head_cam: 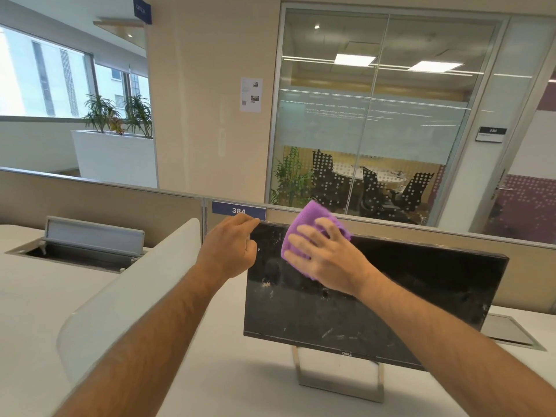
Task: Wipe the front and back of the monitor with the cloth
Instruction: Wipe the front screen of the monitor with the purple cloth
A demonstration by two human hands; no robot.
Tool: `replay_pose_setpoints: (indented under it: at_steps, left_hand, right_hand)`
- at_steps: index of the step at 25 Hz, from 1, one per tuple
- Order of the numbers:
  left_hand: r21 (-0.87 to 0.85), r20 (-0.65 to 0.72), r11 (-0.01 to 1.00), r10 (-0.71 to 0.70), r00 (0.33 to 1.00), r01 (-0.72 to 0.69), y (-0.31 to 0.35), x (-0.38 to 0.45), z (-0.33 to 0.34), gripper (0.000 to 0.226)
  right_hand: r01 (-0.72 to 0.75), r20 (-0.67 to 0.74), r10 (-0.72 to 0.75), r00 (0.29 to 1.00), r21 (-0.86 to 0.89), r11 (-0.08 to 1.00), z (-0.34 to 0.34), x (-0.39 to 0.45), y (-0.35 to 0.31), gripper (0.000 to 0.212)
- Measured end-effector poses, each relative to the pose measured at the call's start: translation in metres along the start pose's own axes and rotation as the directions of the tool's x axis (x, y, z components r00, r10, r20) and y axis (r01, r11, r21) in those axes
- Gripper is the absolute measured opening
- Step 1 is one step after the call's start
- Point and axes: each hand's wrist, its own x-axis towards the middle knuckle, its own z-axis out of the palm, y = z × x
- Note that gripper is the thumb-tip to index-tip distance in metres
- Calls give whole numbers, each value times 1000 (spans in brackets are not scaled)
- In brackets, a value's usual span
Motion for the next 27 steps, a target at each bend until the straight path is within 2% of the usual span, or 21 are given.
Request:
replay_pose_setpoints:
  at_steps: [2,3,5,6,7,9,10,11,13,14,15,17,18,19,21,22,25,26,27]
  left_hand:
    - [0,-8,1000,13,1000,-13,-1,-1,1,53]
    - [-6,-12,1000,19,1000,-19,-2,0,2,53]
    - [-24,-15,999,22,1000,-22,-4,1,2,53]
    - [-29,-11,999,22,1000,-22,-5,2,1,54]
    - [-31,-6,999,26,1000,-26,-6,3,0,54]
    - [-52,-10,998,44,999,-44,-8,3,-3,58]
    - [-86,-19,995,49,999,-51,-10,3,-6,62]
    - [-126,-23,991,53,998,-55,-12,3,-9,68]
    - [-165,0,984,69,998,-68,-17,4,-15,80]
    - [-165,18,983,81,997,-77,-19,6,-18,87]
    - [-162,31,983,94,995,-88,-21,7,-20,92]
    - [-147,45,983,120,992,-112,-23,9,-23,97]
    - [-142,52,982,134,990,-125,-24,10,-23,98]
    - [-139,59,981,145,988,-135,-25,11,-23,98]
    - [-138,57,980,149,987,-140,-26,11,-21,97]
    - [-149,51,979,145,988,-136,-27,11,-20,96]
    - [-303,51,952,57,997,-39,-26,7,-15,86]
    - [-441,70,896,-14,997,43,-25,5,-11,81]
    - [-609,113,780,-95,989,144,-21,2,-7,74]
  right_hand:
    - [174,38,-173,984,-17,985,0,-2,-6,46]
    - [151,25,-150,988,-24,988,1,0,0,45]
    - [-60,-12,60,998,8,998,-3,10,11,42]
    - [-111,-20,112,994,17,994,-3,13,10,42]
    - [-62,-17,62,998,10,998,0,14,3,42]
    - [170,38,-169,985,-12,985,2,14,-13,46]
    - [213,41,-212,976,-19,977,2,16,-13,48]
    - [169,22,-168,985,-27,985,2,20,-7,47]
    - [-67,-25,68,997,17,998,0,30,3,44]
    - [-110,-33,111,993,24,994,1,33,1,44]
    - [-50,-24,50,998,11,999,4,35,-5,45]
    - [183,33,-182,983,-29,983,9,32,-20,49]
    - [219,37,-217,975,-44,975,10,32,-20,50]
    - [165,22,-165,986,-46,985,11,35,-15,49]
    - [-69,-35,69,997,3,998,9,45,-10,45]
    - [-97,-47,97,994,9,995,10,48,-14,45]
    - [167,37,-166,985,-38,985,18,45,-38,51]
    - [180,37,-178,983,-41,983,18,46,-38,52]
    - [130,22,-129,991,-40,991,18,49,-32,51]
